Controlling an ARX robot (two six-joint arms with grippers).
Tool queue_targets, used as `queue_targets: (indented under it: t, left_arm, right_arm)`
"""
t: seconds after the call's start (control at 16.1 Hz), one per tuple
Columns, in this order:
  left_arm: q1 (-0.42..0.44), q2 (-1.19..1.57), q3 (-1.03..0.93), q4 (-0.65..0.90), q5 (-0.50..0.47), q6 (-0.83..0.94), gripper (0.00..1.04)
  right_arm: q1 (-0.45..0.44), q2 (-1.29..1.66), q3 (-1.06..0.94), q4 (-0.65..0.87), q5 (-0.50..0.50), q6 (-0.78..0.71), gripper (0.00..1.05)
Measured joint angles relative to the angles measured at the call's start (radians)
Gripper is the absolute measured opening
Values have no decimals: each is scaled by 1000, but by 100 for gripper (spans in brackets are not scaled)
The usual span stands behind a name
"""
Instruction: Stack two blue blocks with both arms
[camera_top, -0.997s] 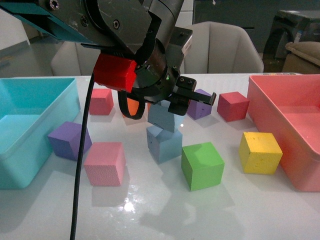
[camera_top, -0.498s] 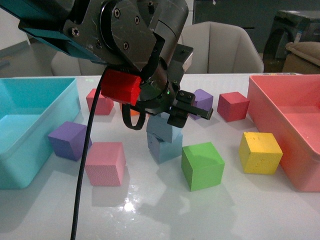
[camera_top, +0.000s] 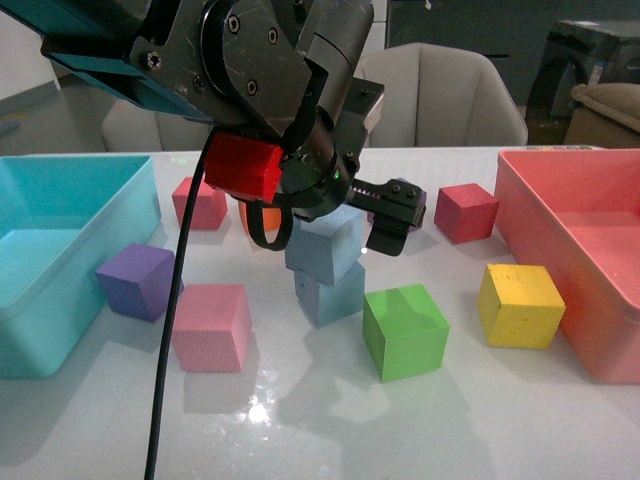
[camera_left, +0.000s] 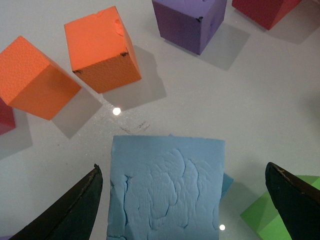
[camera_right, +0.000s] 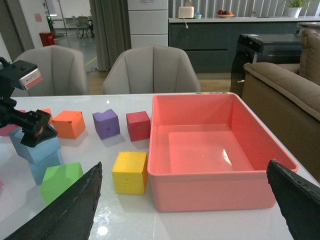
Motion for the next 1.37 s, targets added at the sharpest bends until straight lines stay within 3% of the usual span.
queue_targets:
  t: [0.31, 0.62, 0.81, 0.87, 0.93, 1.0, 1.25, 1.31, 1.37]
  left_arm:
    - [-23, -156, -61, 113, 13, -42, 98]
    - [-87, -624, -432, 392, -35, 59, 98]
    - [-104, -873, -612, 373, -51, 122, 98]
    - [-113, -971, -691, 450, -217, 74, 87]
    - [-76, -1113, -797, 424, -311, 21, 75]
    - [0, -1236, -911, 438, -316, -11, 62]
    - [187, -1444, -1176, 464, -130, -44, 9]
    - [224, -1488, -1210, 469, -96, -46, 2]
    - [258, -1527, -1242, 470, -63, -48, 2]
  right_arm:
    - [0, 0, 0, 0, 0, 0, 98]
    - [0, 0, 0, 0, 0, 0, 98]
    - [0, 0, 0, 0, 0, 0, 98]
    - [0, 0, 0, 0, 0, 0, 98]
    - [0, 0, 0, 0, 0, 0, 98]
    - [0, 0, 0, 0, 1, 0, 98]
    - [0, 0, 0, 0, 0, 0, 98]
    - [0, 0, 0, 0, 0, 0, 98]
    - [0, 0, 0, 0, 0, 0, 98]
